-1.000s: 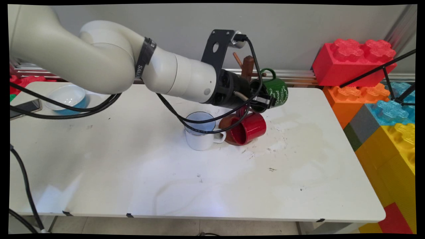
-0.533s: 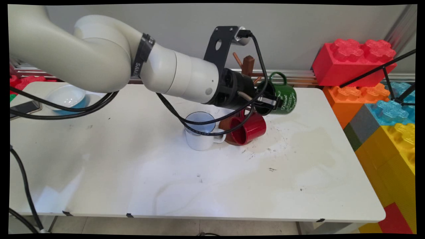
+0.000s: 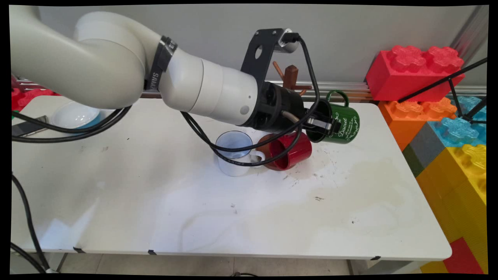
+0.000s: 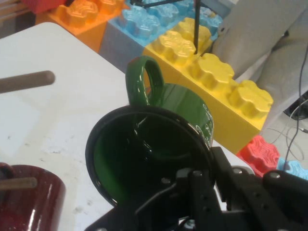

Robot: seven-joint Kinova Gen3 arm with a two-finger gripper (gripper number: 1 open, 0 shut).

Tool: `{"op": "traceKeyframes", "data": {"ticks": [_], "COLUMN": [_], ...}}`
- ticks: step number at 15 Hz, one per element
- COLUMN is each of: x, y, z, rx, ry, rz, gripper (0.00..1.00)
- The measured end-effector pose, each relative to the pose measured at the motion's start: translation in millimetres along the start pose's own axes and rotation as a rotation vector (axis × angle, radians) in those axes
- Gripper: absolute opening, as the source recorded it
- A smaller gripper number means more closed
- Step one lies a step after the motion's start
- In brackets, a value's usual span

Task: Place the picked object on the table

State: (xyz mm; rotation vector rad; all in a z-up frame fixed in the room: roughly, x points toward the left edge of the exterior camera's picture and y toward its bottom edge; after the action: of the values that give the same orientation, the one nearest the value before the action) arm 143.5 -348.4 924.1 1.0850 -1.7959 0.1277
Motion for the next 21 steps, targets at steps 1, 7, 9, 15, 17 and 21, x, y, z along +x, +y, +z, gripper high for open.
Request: {"op": "traceKeyframes", "data": {"ticks": [1,7,9,15,17,21], "x": [0,8,12,29,35,46], "y": [2,11,12,21,25,35], "z": [-2,-14,-18,-34,-41,-52], "rx": [-0.006,-0.033,-0.038,-0.033,-0.022,0.0], "ry": [-0.003,-0.038,-0.052,-0.114,-0.146,-0.228], "rz": [0.002,0.054,0.078,0.161,0.187,0.229], "gripper": [0.0,0.0,0.0,0.0,0.0,0.0]}}
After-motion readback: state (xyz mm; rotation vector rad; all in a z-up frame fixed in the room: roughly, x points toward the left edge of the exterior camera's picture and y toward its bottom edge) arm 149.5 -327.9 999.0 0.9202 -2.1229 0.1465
